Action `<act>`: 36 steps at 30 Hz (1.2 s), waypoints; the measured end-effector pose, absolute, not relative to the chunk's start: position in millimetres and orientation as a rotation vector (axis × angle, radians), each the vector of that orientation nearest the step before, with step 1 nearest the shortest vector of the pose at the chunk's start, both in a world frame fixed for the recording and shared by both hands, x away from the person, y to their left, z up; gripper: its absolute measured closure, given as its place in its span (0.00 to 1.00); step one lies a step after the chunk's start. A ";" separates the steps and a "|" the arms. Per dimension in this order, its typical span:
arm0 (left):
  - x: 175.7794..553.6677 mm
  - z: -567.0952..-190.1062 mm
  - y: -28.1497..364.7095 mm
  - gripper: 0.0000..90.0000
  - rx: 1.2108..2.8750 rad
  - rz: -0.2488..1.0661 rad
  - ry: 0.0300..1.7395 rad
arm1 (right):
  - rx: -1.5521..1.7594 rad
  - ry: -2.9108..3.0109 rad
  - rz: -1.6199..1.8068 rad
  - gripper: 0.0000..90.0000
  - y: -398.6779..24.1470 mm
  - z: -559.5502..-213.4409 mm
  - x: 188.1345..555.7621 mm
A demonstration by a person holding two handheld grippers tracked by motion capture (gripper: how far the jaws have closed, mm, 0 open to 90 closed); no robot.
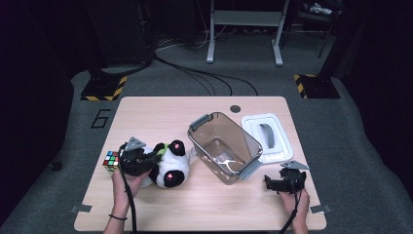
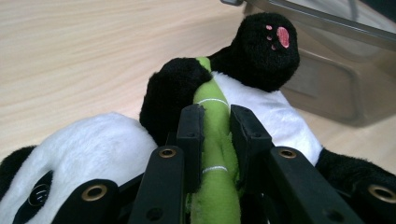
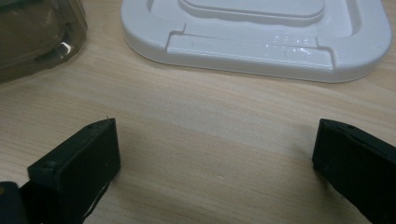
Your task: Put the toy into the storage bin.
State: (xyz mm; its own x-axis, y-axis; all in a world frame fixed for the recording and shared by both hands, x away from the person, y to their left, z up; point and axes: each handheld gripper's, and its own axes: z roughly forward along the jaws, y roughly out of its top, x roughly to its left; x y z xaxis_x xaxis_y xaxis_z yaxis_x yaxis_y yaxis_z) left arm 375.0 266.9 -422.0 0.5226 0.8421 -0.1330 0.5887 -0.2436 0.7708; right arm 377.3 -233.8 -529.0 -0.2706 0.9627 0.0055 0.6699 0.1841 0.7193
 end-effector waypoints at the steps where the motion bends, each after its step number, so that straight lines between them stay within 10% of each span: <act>1: 373.3 -424.3 265.8 0.83 1.957 0.381 1.164 | 1.529 2.012 0.859 0.00 -233.8 -529.0 377.3; 7: 371.4 -429.2 261.3 0.77 1.977 0.399 1.174 | 1.529 2.012 0.859 0.00 -233.8 -529.0 377.3; 12: 374.9 -431.0 256.3 0.52 2.008 0.443 1.215 | 1.529 2.012 0.859 0.00 -233.8 -529.0 377.3; 22: 376.9 -440.4 250.8 0.75 2.064 0.454 1.190 | 1.528 2.013 0.859 0.00 -233.7 -529.0 377.2; 36: 366.1 -436.7 258.3 0.79 2.007 0.458 1.119 | 1.528 2.013 0.860 0.00 -233.9 -529.0 377.3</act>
State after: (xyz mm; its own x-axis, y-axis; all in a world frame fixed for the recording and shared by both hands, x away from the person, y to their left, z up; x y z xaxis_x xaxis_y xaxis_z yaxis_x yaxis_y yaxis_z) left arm 366.1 258.3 -436.7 0.5479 0.8345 -0.0580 0.5548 -0.3107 0.7718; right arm 377.3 -233.9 -529.0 -0.2713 0.9625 0.0058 0.6696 0.1844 0.7195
